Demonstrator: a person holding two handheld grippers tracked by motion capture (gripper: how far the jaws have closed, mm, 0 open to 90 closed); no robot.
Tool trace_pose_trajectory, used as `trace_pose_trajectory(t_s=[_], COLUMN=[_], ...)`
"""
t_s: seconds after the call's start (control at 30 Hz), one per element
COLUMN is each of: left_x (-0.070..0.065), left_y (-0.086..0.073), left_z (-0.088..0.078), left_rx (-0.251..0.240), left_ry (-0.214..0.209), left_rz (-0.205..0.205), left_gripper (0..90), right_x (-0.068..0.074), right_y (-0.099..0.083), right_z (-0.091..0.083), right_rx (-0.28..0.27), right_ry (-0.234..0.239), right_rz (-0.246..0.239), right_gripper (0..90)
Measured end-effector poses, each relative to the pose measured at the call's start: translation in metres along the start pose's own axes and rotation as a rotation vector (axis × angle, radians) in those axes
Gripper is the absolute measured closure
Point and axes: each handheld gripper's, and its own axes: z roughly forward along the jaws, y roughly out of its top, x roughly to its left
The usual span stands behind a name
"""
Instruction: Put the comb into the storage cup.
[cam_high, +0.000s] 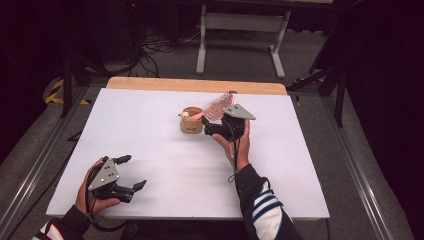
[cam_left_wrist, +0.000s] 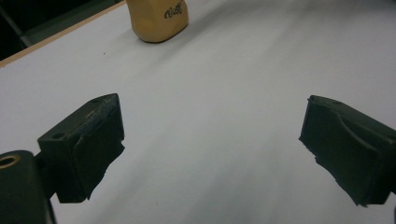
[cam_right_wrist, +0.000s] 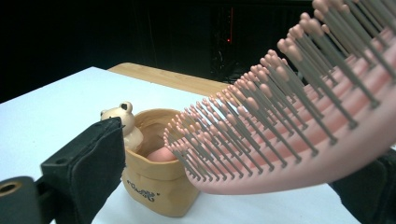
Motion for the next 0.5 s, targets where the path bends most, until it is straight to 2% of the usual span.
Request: trace_pose_trajectory(t_s=[0.13, 0.27, 0.5], left_x=[0.000, 0.000, 0.001], left_y=[0.000, 0.000, 0.000], left_z=[0.000, 0.000, 0.000], left_rx=[-0.001, -0.004, -0.007], left_ry=[0.000, -0.001, 0.001], left_rz=[0.000, -0.001, -0.003], left_gripper=[7.3, 7.3, 7.3], right_x=[-0.001, 0.000, -0.002], right_y=[0.002, 0.003, 0.006], right_z=[-0.002, -0.004, -0.010], right_rx=[-0.001, 0.016, 0.011], right_ry=[-0.004, -0.027, -0.022], right_rz=[-0.010, -0.040, -0.051], right_gripper=[4.6, 5.6, 6.2])
